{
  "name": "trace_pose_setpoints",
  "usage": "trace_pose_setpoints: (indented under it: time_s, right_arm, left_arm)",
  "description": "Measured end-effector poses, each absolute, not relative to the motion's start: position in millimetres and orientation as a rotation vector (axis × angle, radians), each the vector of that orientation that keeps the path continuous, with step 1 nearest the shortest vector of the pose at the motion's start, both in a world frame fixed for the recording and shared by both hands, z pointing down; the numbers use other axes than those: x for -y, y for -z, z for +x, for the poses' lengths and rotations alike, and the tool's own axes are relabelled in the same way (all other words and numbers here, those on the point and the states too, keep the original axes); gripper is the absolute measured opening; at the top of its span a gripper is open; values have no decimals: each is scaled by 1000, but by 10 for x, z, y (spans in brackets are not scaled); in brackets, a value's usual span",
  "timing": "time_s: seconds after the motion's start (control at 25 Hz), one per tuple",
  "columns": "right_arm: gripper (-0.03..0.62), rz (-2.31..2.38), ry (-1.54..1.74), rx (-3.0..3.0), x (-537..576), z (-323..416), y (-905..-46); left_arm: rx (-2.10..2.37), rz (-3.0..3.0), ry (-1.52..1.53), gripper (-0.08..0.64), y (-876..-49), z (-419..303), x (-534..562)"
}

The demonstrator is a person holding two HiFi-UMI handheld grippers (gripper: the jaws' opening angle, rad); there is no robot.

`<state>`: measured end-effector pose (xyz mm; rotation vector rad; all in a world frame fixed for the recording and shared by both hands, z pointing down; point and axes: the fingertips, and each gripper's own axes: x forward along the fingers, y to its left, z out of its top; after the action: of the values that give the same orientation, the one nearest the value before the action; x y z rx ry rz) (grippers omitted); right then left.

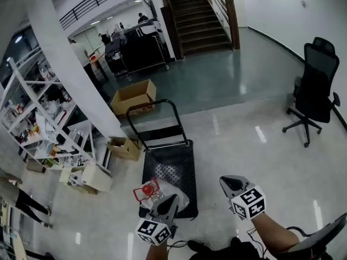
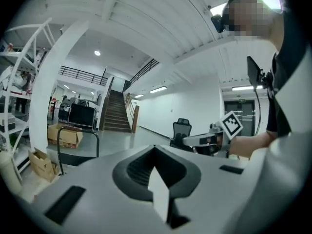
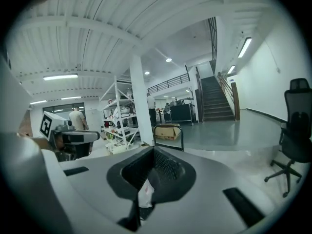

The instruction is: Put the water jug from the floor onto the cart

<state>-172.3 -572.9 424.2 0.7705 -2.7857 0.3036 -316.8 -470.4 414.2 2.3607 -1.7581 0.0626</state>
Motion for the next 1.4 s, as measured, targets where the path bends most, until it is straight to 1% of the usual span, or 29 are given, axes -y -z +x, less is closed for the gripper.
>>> trace_pose_setpoints:
  time_s: [0.16, 0.24, 0.6, 0.8, 1.0, 1.16, 1.4]
  right_arm:
    - [2, 794, -301, 2809, 5713, -962, -4244]
    - [2, 815, -326, 2811, 5648, -720, -4249]
    - [2, 881, -269, 2839, 5064, -295, -3996]
    - [2, 935, -223, 2789, 4351, -202, -4108]
    - [2, 1016, -314, 2725, 3313, -197, -4281]
    - [2, 1057, -237, 2671, 2671, -198, -4185]
    - [2, 1060, -203, 2697, 1997, 93, -3937]
  left_arm:
    - [1770, 2363, -70, -5, -4043, -2573, 4792]
    - [1740, 2389, -90, -5, -3984, -2282, 4747]
    - [1626, 2463, -62, -5, -3859, -1599, 4155]
    - [1569, 2515, -5, -5, -3896, -1427, 3492]
    - [1493, 2543, 0, -5, -4036, -1493, 2549]
    - [1470, 2557, 43, -5, -4076, -1619, 2059]
    - [1446, 2618, 55, -5, -3842, -1327, 1465]
